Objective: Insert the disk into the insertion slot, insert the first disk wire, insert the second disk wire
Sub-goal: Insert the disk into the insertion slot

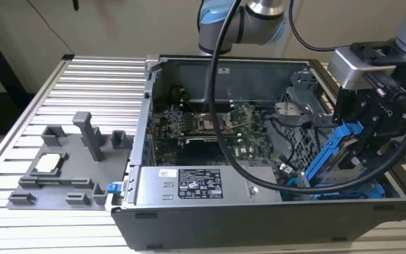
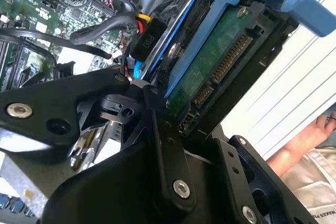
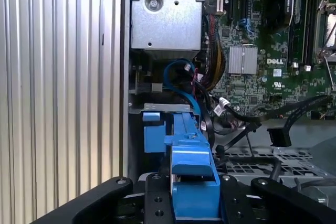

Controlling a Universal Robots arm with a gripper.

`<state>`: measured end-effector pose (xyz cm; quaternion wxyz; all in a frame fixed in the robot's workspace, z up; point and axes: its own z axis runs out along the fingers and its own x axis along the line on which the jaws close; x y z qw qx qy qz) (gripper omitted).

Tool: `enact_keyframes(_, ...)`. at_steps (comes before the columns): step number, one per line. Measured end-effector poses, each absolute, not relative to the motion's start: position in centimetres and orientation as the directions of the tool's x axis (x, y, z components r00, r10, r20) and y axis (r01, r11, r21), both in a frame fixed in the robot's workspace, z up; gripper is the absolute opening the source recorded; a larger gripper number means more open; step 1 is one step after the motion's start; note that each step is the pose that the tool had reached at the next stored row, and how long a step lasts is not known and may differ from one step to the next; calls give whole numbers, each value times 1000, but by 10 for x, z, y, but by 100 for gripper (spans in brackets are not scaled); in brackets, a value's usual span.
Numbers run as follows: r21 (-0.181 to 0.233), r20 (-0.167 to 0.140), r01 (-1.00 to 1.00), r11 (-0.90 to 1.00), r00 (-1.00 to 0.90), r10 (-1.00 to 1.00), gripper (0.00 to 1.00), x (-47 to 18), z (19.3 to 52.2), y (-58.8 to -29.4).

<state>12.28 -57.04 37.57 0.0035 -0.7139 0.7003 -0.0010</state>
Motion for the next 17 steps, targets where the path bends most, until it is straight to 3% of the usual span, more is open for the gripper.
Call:
enact_keyframes(4, -6, -6, -1000, -19, 19, -1000, 32, 123, 376, -570)
enact_keyframes(6, -6, -7, -1000, -19, 19, -1000, 40, 123, 376, -570)
enact_keyframes(8, -7, -8, -1000, -19, 19, -1000, 40, 123, 376, -570)
enact_keyframes(9, -7, -8, -1000, -19, 19, -1000, 47, 123, 376, -570)
enact_keyframes(13, -7, -10, -1000, -19, 19, -1000, 47, 123, 376, -570)
enact_keyframes(17, -7, -12, -1000, -19, 19, -1000, 32, 123, 376, -570)
